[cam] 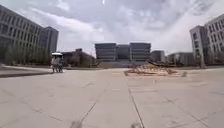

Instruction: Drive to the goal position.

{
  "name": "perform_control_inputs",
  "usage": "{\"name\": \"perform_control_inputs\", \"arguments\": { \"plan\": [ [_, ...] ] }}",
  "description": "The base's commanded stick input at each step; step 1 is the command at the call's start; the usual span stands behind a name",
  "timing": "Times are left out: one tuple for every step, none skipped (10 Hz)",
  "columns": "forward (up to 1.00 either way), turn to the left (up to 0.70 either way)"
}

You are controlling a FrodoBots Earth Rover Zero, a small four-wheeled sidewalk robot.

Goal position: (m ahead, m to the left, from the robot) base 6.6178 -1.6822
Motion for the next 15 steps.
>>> {"name": "perform_control_inputs", "arguments": {
  "plan": [
    [0.7, -0.09],
    [0.7, -0.09],
    [0.7, -0.09],
    [0.7, -0.09],
    [0.7, -0.09],
    [0.7, -0.09],
    [0.7, -0.09],
    [0.7, -0.09],
    [0.7, -0.09],
    [0.7, -0.09],
    [0.7, -0.09],
    [0.7, -0.09],
    [0.7, -0.09],
    [0.7, -0.09],
    [0.7, -0.09]
  ]
}}
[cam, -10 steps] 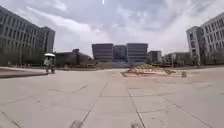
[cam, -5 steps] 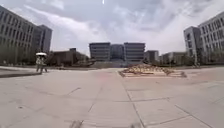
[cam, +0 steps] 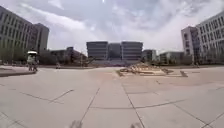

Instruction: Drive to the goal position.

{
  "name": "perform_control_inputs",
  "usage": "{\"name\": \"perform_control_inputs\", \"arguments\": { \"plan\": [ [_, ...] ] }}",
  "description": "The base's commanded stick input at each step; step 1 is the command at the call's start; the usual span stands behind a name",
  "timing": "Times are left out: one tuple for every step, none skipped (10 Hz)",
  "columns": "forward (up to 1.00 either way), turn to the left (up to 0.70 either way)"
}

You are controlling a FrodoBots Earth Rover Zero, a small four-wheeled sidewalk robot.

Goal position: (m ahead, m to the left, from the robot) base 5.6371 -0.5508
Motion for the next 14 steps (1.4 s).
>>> {"name": "perform_control_inputs", "arguments": {
  "plan": [
    [0.7, -0.09],
    [0.7, -0.09],
    [0.7, -0.09],
    [0.7, -0.09],
    [0.7, -0.09],
    [0.7, -0.09],
    [0.7, -0.09],
    [0.69, -0.09],
    [0.69, -0.09],
    [0.69, -0.09],
    [0.69, -0.09],
    [0.7, -0.09],
    [0.7, -0.09],
    [0.7, -0.09]
  ]
}}
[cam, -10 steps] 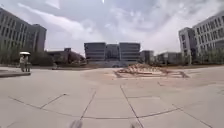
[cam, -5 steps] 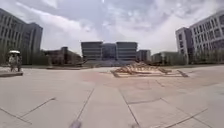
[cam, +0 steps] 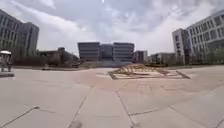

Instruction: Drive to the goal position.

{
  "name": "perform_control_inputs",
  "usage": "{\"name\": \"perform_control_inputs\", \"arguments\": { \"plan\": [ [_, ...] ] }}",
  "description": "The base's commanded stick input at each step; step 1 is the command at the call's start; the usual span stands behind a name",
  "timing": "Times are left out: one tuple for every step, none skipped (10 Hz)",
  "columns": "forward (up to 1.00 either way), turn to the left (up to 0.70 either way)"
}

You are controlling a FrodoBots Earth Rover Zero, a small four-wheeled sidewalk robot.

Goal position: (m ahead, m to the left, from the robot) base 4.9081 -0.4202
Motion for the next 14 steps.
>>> {"name": "perform_control_inputs", "arguments": {
  "plan": [
    [0.7, 0.02],
    [0.7, 0.17],
    [0.7, 0.19],
    [0.7, 0.19],
    [0.7, 0.19],
    [0.7, 0.18],
    [0.7, 0.18],
    [0.7, 0.18],
    [0.7, 0.18],
    [0.7, 0.18],
    [0.7, 0.03],
    [0.7, -0.09],
    [0.7, -0.09],
    [0.7, -0.09]
  ]
}}
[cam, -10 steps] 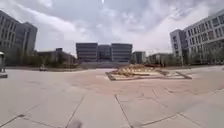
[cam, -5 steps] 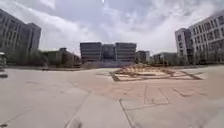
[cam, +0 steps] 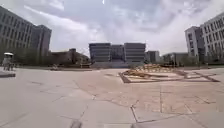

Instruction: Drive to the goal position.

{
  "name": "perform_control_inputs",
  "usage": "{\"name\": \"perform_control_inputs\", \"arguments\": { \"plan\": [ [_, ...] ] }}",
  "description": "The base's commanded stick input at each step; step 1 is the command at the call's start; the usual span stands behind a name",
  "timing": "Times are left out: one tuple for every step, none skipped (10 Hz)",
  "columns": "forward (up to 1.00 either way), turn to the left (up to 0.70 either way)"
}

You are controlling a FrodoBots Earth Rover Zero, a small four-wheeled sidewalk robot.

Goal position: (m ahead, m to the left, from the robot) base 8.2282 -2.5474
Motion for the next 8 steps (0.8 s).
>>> {"name": "perform_control_inputs", "arguments": {
  "plan": [
    [0.7, -0.09],
    [0.7, -0.09],
    [0.7, -0.09],
    [0.7, -0.09],
    [0.7, -0.09],
    [0.7, -0.09],
    [0.7, -0.09],
    [0.7, -0.09]
  ]
}}
